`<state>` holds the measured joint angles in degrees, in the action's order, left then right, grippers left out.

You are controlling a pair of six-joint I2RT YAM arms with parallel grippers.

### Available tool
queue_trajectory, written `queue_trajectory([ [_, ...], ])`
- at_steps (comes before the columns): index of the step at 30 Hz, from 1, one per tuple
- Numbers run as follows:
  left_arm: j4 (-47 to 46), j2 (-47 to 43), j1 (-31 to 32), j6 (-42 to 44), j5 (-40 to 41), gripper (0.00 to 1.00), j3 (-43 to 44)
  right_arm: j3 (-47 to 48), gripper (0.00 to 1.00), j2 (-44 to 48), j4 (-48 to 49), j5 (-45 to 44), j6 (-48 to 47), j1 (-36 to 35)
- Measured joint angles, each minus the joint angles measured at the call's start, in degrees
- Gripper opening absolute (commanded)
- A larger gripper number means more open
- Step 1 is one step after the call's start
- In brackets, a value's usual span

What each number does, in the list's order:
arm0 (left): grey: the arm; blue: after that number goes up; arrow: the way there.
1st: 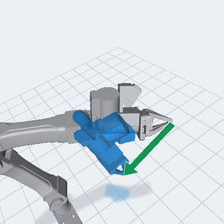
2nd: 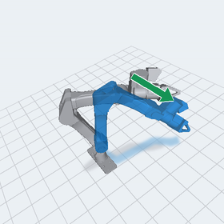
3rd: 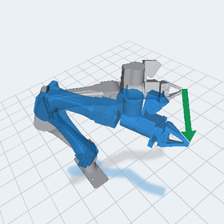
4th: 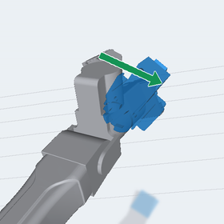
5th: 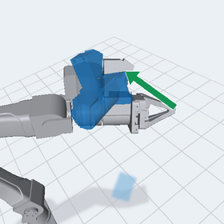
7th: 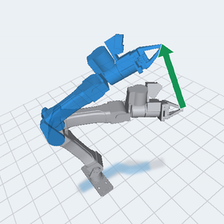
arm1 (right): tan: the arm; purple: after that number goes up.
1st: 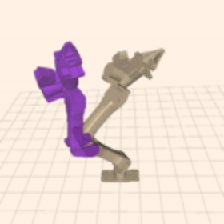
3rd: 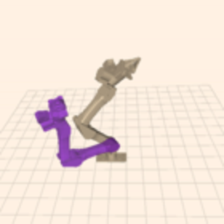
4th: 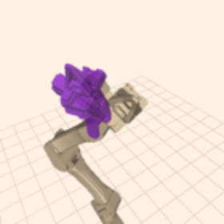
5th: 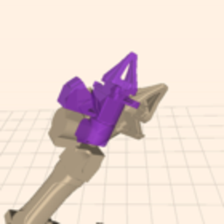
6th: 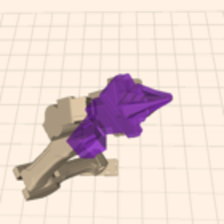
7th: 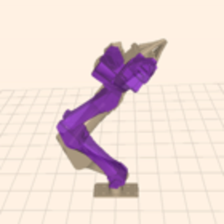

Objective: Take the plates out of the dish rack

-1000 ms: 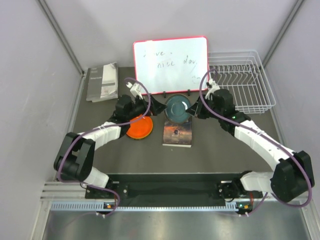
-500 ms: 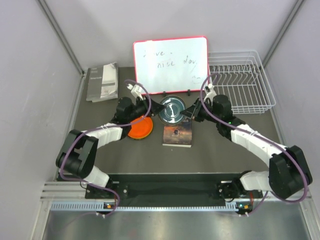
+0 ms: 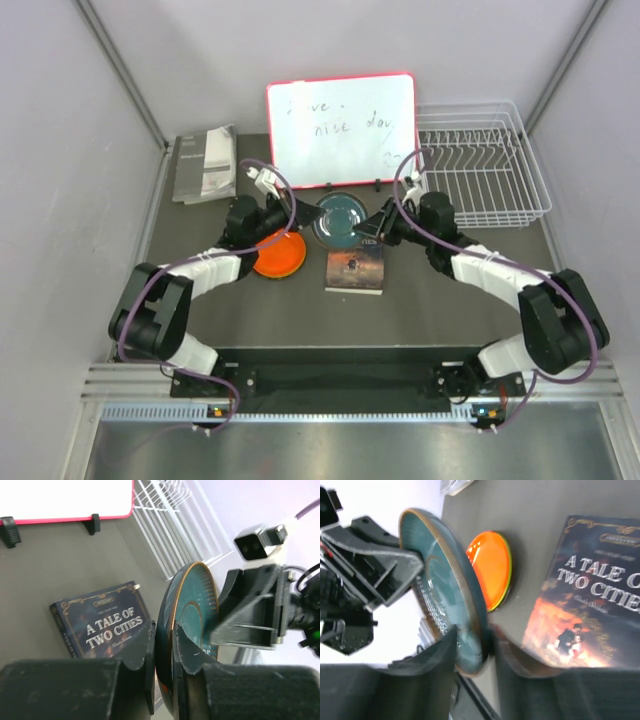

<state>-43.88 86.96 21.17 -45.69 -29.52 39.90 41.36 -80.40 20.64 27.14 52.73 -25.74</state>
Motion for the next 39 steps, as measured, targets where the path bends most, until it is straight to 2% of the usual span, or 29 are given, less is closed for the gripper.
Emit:
queue_trajectory([
  [1,0.79,-0.50,0.24,0.74,0.52,0.00,-0.04,0.22,0.62,-0.39,0.04,0.37,-0.09,-0.15],
  [2,2.27,-1.40,0.61,2.27,1.57,0.00,-0.17,0.63,0.65,-0.68,-0.04,0.81,-0.20,-0.37],
  [7,8.70,-6.08,1.05,5.88,5.90,0.00,-0.55,3.48,0.68,-0.87,-2.05,1.49,-2.27,-0.59],
  [12,16.37,-11.04,-0.92,10.16,10.80,0.00,-2.05,7.37,0.70,-0.68,-5.68,-0.39,-6.34,1.22],
  [19,25.94,-14.01,-7.52,13.49,16.15,0.00,-5.68,10.12,0.70,1.95,-13.68,-4.81,-12.66,5.62],
  [26,30.58,-16.46,-12.87,14.69,18.25,0.00,-8.04,10.54,0.70,3.52,-17.77,-7.39,-16.37,7.56],
  [39,33.11,-18.23,-13.38,15.56,21.88,0.00,-9.29,10.54,0.71,3.52,-19.10,-7.67,-18.10,7.61],
])
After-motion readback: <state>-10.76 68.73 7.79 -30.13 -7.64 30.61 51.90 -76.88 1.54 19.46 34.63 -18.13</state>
